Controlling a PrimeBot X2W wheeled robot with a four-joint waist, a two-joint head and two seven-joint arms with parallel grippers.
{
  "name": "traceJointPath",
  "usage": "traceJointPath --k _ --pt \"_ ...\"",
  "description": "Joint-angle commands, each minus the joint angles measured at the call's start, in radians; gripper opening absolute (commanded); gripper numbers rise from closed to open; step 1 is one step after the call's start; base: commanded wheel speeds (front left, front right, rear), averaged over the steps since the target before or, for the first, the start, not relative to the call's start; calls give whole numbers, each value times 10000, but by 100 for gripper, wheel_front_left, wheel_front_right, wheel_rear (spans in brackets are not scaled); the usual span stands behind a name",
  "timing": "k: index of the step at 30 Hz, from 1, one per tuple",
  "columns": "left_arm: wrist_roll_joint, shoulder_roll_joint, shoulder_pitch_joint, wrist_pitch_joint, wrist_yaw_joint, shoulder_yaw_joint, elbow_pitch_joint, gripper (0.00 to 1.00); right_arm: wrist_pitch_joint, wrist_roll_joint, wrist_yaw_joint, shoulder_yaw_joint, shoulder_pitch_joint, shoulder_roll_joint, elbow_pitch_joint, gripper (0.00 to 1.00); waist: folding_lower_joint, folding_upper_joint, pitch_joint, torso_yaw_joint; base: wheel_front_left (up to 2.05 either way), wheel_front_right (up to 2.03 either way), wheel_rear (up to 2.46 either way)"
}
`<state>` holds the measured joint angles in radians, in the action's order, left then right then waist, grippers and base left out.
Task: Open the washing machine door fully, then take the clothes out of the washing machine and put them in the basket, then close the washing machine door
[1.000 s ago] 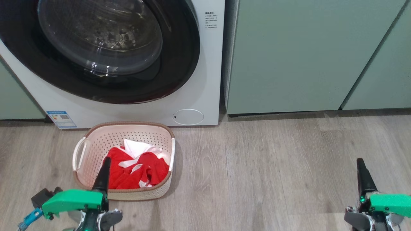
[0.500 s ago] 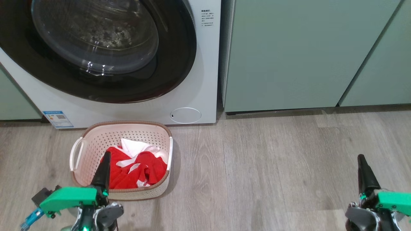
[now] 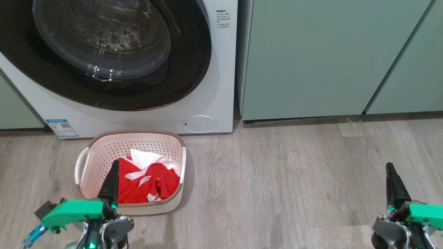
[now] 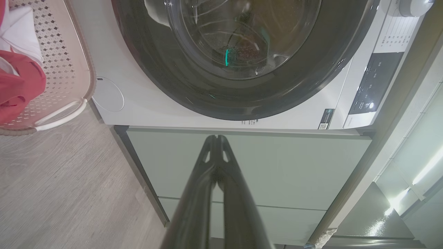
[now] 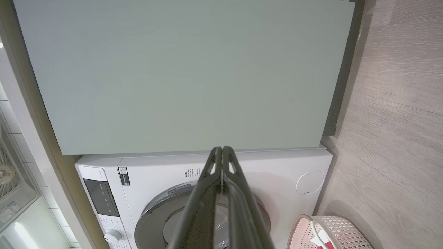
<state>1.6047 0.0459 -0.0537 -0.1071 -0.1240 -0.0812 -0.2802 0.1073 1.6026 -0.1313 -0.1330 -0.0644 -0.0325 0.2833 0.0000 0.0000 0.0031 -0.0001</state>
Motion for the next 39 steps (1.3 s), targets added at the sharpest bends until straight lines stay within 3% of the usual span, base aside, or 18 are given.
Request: traceJointPath --k 1,39 --pt "37 43 -543 -63 -67 -328 352 0 59 61 6 192 -436 -177 -385 0 0 0 0 1 0 0 0" --pt "39 43 -543 -62 -67 -327 352 0 59 61 6 193 -435 -177 -385 0 0 0 0 1 0 0 0"
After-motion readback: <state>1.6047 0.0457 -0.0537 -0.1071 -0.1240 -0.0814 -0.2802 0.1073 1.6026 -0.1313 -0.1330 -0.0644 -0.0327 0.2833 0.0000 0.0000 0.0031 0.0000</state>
